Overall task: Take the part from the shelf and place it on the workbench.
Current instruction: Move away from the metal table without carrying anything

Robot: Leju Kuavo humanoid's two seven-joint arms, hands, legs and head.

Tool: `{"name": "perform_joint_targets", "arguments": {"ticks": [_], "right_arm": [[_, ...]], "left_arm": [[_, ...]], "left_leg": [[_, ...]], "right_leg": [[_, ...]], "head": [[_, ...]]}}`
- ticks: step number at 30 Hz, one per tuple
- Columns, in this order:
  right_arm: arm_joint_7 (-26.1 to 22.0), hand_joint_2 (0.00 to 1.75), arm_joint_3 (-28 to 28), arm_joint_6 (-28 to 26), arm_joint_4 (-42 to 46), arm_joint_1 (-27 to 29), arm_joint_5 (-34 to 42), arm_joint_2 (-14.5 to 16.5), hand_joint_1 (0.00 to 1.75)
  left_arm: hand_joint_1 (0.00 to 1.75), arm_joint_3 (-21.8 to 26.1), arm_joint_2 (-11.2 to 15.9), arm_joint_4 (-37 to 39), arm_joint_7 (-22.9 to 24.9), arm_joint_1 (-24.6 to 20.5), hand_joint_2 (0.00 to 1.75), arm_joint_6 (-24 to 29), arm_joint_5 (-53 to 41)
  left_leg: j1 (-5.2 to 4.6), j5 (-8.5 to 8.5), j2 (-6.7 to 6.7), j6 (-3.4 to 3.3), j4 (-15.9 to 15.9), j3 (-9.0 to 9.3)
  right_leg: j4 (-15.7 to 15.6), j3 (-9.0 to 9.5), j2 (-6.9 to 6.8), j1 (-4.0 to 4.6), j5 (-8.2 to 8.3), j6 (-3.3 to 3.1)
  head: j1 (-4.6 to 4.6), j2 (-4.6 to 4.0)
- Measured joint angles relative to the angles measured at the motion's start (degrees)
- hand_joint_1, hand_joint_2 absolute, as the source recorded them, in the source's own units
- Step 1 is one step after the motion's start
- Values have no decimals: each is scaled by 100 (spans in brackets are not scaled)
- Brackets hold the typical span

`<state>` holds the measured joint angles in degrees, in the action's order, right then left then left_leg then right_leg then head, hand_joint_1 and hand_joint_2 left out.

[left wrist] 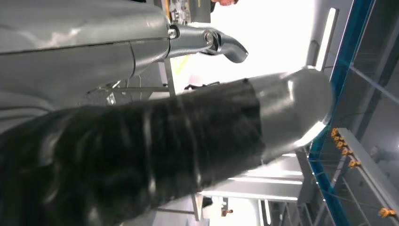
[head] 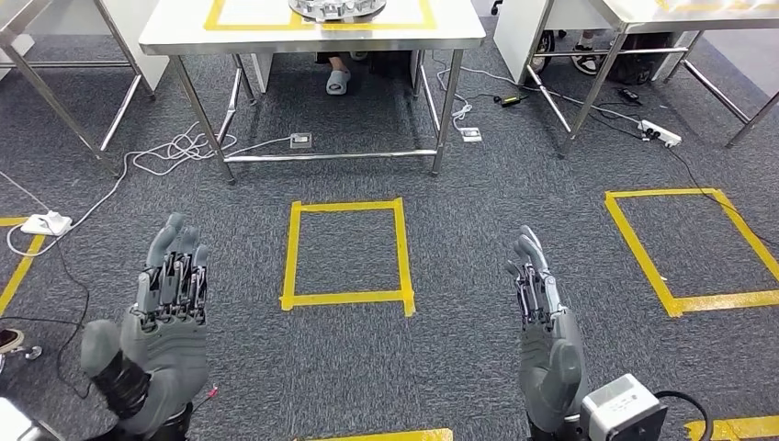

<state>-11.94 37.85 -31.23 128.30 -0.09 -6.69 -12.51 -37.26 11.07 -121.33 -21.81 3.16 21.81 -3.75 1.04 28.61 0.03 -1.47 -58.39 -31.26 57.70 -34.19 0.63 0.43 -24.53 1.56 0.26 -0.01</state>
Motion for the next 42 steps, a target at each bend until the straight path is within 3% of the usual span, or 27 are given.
{"name": "perform_joint_targets", "arguments": {"ticks": [2, 5, 6, 7, 8, 11, 13, 15, 17, 18, 20, 22, 23, 24, 27, 28, 30, 32, 33, 35, 37, 38, 39, 40, 42], "right_arm": [[-1, 0, 1, 0, 0, 1, -1, -1, 0], [-1, 0, 1, 0, -1, 5, -1, -2, 0], [-1, 0, 1, 0, -1, 9, 0, -2, 0], [-1, 0, 1, 0, -2, 11, 0, -2, 0], [-1, 0, 1, 0, -2, 12, 0, -2, 0], [-1, 0, 1, 0, 0, 4, 0, -2, 0], [-2, 0, 1, 0, 2, -5, -1, -2, 0], [-3, 0, 1, 0, 3, -4, -3, -2, 0], [-8, 0, 1, 0, 4, 3, -7, -1, 0], [-11, 0, 2, -1, 1, 8, -10, 1, 0], [-37, 0, 7, -9, -16, 21, -30, 5, 0], [-81, 0, 22, -34, -45, 39, -69, 10, 0], [-104, 0, 36, -52, -61, 47, -90, 13, 0], [-126, 0, 54, -75, -78, 54, -110, 15, 0], [-180, 0, 110, -136, -112, 58, -146, 18, 0], [-192, 0, 124, -151, -117, 58, -152, 18, 0], [-205, 0, 146, -178, -124, 66, -158, 18, 0], [-214, 0, 161, -204, -128, 75, -163, 17, 0], [-217, 0, 164, -214, -128, 77, -164, 17, 0], [-225, 0, 170, -227, -133, 79, -166, 17, 0], [-232, 0, 177, -243, -140, 91, -166, 18, 0], [-238, 0, 180, -254, -144, 99, -167, 17, 0], [-244, 0, 183, -266, -145, 107, -168, 16, 0], [-254, 0, 185, -279, -146, 114, -171, 16, 0], [-279, 0, 188, -309, -145, 118, -178, 17, 0]], "left_arm": [[0, 1, -2, -1, 2, -3, 0, -1, -1], [0, 1, -3, -1, 2, -1, 0, -2, 0], [0, 1, -3, -1, 2, 1, 0, -2, 1], [0, 1, -3, 0, 2, 3, 0, -2, 1], [0, 1, -3, 1, 2, 3, 0, -2, 1], [0, 1, -3, -3, 1, 2, 0, -2, 1], [0, 1, -3, -4, 0, 3, 0, -2, 1], [0, 2, -2, -4, -7, 5, 0, -1, 5], [0, 9, 2, -4, -34, 10, 0, 4, 18], [0, 15, 5, -4, -55, 15, 0, 9, 25], [0, 31, 17, 1, -116, 51, 0, 24, 40], [0, 48, 39, 13, -195, 113, 0, 34, 68], [0, 58, 49, 20, -235, 136, 0, 34, 86], [0, 69, 58, 27, -275, 154, 0, 34, 103], [0, 97, 81, 39, -358, 200, 0, 31, 122], [0, 105, 86, 43, -375, 214, 0, 30, 123], [0, 118, 92, 49, -397, 228, 0, 26, 122], [0, 125, 96, 54, -412, 228, 0, 18, 119], [0, 127, 96, 55, -418, 231, 0, 15, 118], [0, 130, 97, 60, -425, 254, 0, 12, 117], [0, 133, 98, 69, -438, 284, 0, 11, 117], [0, 134, 99, 75, -447, 294, 0, 10, 117], [0, 136, 99, 81, -459, 300, 0, 9, 117], [0, 138, 100, 86, -473, 302, 0, 7, 117], [0, 143, 101, 89, -504, 309, 0, 4, 117]], "left_leg": [[30, -79, 19, -69, 19, -53], [40, -180, 40, -109, 17, -197], [37, -214, 51, -106, 12, -252], [34, -247, 61, -101, 6, -303], [32, -277, 70, -92, 1, -347], [19, -350, 111, -49, -5, -408], [23, -391, 159, 10, 6, -412], [36, -430, 217, 87, 36, -406], [42, -315, 192, 146, -88, -479], [43, -157, 149, 163, -302, -575], [46, 268, 65, 186, -1035, -859], [43, 438, 40, 198, -1518, -1012], [43, 363, 28, 193, -1439, -933], [45, 213, -4, 182, -1157, -750], [73, -34, -290, 125, -150, -151], [72, -18, -343, 102, -41, -86], [59, -40, -263, 51, -31, -75], [69, -69, -142, -6, -9, -78], [78, -80, -76, -32, 2, -81], [64, -84, 60, -57, 2, -104], [49, -85, 203, -62, 0, -124], [40, -85, 271, -62, -1, -126], [29, -85, 334, -62, -1, -124], [16, -84, 396, -61, 0, -119], [-10, -82, 503, -42, 4, -109]], "right_leg": [[216, -129, 0, -16, -176, 75], [1237, -508, -10, -70, -810, 175], [1513, -577, -11, -84, -933, 193], [1598, -552, -12, -93, -961, 200], [1444, -407, -15, -98, -887, 195], [222, 346, -155, -65, -553, 104], [-161, 527, -243, -12, -536, 27], [-201, 519, -172, 9, -477, -44], [-276, 557, -96, -15, -365, -107], [-310, 567, -61, -31, -307, -134], [-306, 508, 16, -31, -244, -161], [-283, 439, 114, -23, -206, -162], [-265, 416, 171, -21, -196, -156], [-238, 398, 233, -21, -193, -147], [-110, 301, 401, -20, -214, -78], [-77, 255, 447, -26, -210, -42], [-52, 163, 539, -49, -181, 29], [98, 34, 391, -53, -263, 99], [331, -97, 254, -56, -393, 132], [1092, -448, 27, -80, -745, 190], [1624, -683, -14, -103, -899, 210], [1574, -643, -23, -104, -824, 201], [1308, -495, -53, -97, -672, 175], [894, -267, -131, -77, -488, 130], [157, 114, -376, -7, -294, 24]], "head": [[37, -1], [161, -1], [185, -1], [206, 0], [226, 1], [271, 0], [285, 1], [295, 0], [278, -1], [242, -1], [152, -1], [88, -1], [69, -1], [46, -1], [6, 0], [12, 0], [27, 1], [64, 0], [105, 0], [194, -1], [237, -1], [261, -1], [286, -1], [312, -1], [331, -1]]}}
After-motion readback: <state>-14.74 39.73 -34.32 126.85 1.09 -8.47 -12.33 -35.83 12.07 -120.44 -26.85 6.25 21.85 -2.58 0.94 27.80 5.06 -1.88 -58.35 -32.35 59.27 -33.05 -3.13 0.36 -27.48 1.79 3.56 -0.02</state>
